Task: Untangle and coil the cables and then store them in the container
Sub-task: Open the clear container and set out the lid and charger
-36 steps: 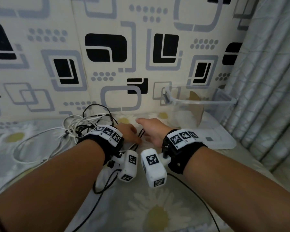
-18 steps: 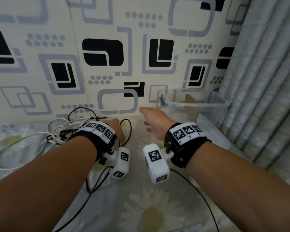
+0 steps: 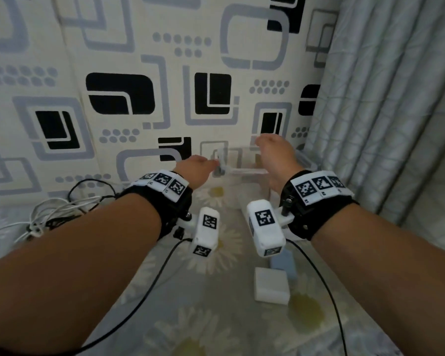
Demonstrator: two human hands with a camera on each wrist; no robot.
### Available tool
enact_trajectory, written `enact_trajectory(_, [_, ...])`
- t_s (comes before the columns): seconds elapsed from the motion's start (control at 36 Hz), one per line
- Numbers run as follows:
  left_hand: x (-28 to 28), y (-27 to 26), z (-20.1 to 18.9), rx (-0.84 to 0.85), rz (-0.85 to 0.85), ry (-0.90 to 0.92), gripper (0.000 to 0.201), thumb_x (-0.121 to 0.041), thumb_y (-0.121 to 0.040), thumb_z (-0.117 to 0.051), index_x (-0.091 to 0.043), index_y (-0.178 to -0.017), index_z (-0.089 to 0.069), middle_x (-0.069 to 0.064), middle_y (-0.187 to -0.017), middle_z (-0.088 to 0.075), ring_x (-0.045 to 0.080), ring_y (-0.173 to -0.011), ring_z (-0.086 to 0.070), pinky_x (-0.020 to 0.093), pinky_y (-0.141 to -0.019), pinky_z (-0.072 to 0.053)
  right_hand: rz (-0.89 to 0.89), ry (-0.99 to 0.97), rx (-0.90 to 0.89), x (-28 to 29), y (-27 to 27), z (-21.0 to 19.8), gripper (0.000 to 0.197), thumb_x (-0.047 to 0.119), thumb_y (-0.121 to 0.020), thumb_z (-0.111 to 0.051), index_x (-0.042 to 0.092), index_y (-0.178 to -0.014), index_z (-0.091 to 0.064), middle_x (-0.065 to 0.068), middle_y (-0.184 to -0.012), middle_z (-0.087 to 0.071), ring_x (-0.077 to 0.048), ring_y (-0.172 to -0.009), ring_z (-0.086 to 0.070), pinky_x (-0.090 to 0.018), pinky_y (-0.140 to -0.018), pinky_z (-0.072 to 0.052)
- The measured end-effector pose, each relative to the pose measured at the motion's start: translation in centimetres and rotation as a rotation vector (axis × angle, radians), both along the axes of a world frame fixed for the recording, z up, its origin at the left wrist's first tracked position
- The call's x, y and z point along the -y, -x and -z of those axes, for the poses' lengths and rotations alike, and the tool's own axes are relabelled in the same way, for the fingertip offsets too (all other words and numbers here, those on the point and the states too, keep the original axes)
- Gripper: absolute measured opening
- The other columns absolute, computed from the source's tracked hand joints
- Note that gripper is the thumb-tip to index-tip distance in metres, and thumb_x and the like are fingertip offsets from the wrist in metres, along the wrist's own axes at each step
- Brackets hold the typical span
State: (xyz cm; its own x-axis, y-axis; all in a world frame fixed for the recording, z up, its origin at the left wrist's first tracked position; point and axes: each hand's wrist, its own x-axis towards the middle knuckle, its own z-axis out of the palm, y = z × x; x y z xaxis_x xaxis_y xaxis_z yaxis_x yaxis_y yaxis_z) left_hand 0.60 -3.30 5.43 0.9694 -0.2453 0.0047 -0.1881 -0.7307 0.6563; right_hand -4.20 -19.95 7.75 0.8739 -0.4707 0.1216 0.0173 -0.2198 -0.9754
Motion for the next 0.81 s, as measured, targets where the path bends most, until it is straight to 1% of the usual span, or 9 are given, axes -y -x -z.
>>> enact_trajectory(0.06, [1.2, -0.2, 0.2, -0.017, -0.019, 0.103, 0.055, -0.045, -0.100, -0.039, -0.011, -0.144, -0.042, 0.009, -0.153, -0.034, 0.030, -0.136, -0.037, 0.033, -0.106, -0.031, 0.071, -0.003, -0.002, 1.2, -0.1, 0.4, 0.031, 0.025, -0.095, -0.048, 0.022, -0.125, -0.053, 0.011, -0.092, -0.051, -0.010, -0.086, -0.053, -0.032, -0.086, -0.043])
enact_trajectory(0.11, [2.2, -0.4, 0.6, -0.090, -0.062, 0.257, 0.063, -0.049, -0.096, -0.048, -0.012, -0.147, -0.036, 0.006, -0.147, -0.040, 0.030, -0.129, -0.043, 0.037, -0.101, -0.039, 0.142, 0.016, -0.025, 1.9, 0.0, 0.8, 0.039, 0.030, -0.089, -0.050, 0.023, -0.128, -0.052, 0.007, -0.095, -0.055, -0.013, -0.084, -0.058, -0.037, -0.088, -0.049])
enact_trajectory(0.19, [3.3, -0.7, 1.4, -0.261, -0.130, 0.475, 0.067, -0.052, -0.089, -0.058, -0.015, -0.143, -0.039, -0.001, -0.126, -0.049, 0.028, -0.111, -0.048, 0.041, -0.086, -0.051, 0.238, 0.071, -0.039, 3.4, -0.2, 1.6, 0.068, 0.044, -0.071, -0.049, 0.027, -0.136, -0.048, -0.004, -0.125, -0.058, -0.025, -0.106, -0.060, -0.047, -0.092, -0.051])
enact_trajectory(0.33, [4.5, -1.0, 2.2, -0.386, -0.193, 0.605, 0.073, -0.054, -0.084, -0.066, -0.015, -0.141, -0.044, 0.006, -0.137, -0.047, 0.032, -0.118, -0.048, 0.039, -0.067, -0.049, 0.342, 0.072, -0.116, 5.0, 0.2, 2.3, 0.075, 0.040, -0.077, -0.053, 0.022, -0.147, -0.033, -0.007, -0.149, -0.036, -0.032, -0.132, -0.039, -0.048, -0.107, -0.038])
enact_trajectory(0.42, [4.9, -1.6, 2.6, -0.406, -0.166, 0.622, 0.073, -0.053, -0.086, -0.063, -0.014, -0.143, -0.042, 0.009, -0.141, -0.045, 0.028, -0.114, -0.048, 0.039, -0.077, -0.049, 0.343, 0.052, -0.147, 5.6, 0.3, 2.9, 0.079, 0.039, -0.077, -0.053, 0.021, -0.149, -0.028, -0.007, -0.151, -0.031, -0.033, -0.134, -0.036, -0.048, -0.108, -0.037])
enact_trajectory(0.5, [5.2, -2.2, 2.9, -0.458, -0.185, 0.677, 0.077, -0.055, -0.081, -0.068, -0.016, -0.142, -0.042, 0.010, -0.130, -0.047, 0.030, -0.103, -0.048, 0.048, -0.089, -0.053, 0.331, 0.045, -0.150, 6.0, 0.2, 3.4, 0.078, 0.039, -0.078, -0.055, 0.022, -0.149, -0.027, -0.008, -0.150, -0.031, -0.034, -0.131, -0.038, -0.049, -0.106, -0.039])
enact_trajectory(0.58, [5.4, -2.7, 3.2, -0.477, -0.190, 0.719, 0.076, -0.050, -0.079, -0.072, -0.014, -0.140, -0.043, 0.010, -0.118, -0.048, 0.033, -0.099, -0.050, 0.054, -0.089, -0.053, 0.322, 0.034, -0.138, 6.3, 0.0, 3.8, 0.072, 0.037, -0.080, -0.055, 0.020, -0.146, -0.032, -0.009, -0.148, -0.034, -0.034, -0.126, -0.043, -0.046, -0.102, -0.043])
enact_trajectory(0.69, [5.3, -2.4, 3.9, -0.350, -0.148, 0.625, 0.072, -0.034, -0.083, -0.073, -0.012, -0.143, -0.039, 0.016, -0.136, -0.051, 0.034, -0.118, -0.055, 0.047, -0.094, -0.052, 0.289, -0.044, -0.090, 6.9, -0.5, 4.2, 0.065, 0.027, -0.084, -0.058, 0.018, -0.144, -0.035, -0.009, -0.145, -0.036, -0.029, -0.119, -0.049, -0.032, -0.083, -0.044])
enact_trajectory(0.81, [4.9, -3.3, 4.6, -0.316, -0.050, 0.619, 0.075, -0.022, -0.083, -0.074, -0.014, -0.146, -0.033, 0.017, -0.133, -0.054, 0.032, -0.120, -0.055, 0.041, -0.097, -0.050, 0.307, -0.074, -0.050, 6.9, -0.7, 4.4, 0.060, 0.025, -0.085, -0.059, 0.018, -0.142, -0.040, -0.009, -0.142, -0.040, -0.026, -0.115, -0.051, -0.030, -0.083, -0.043])
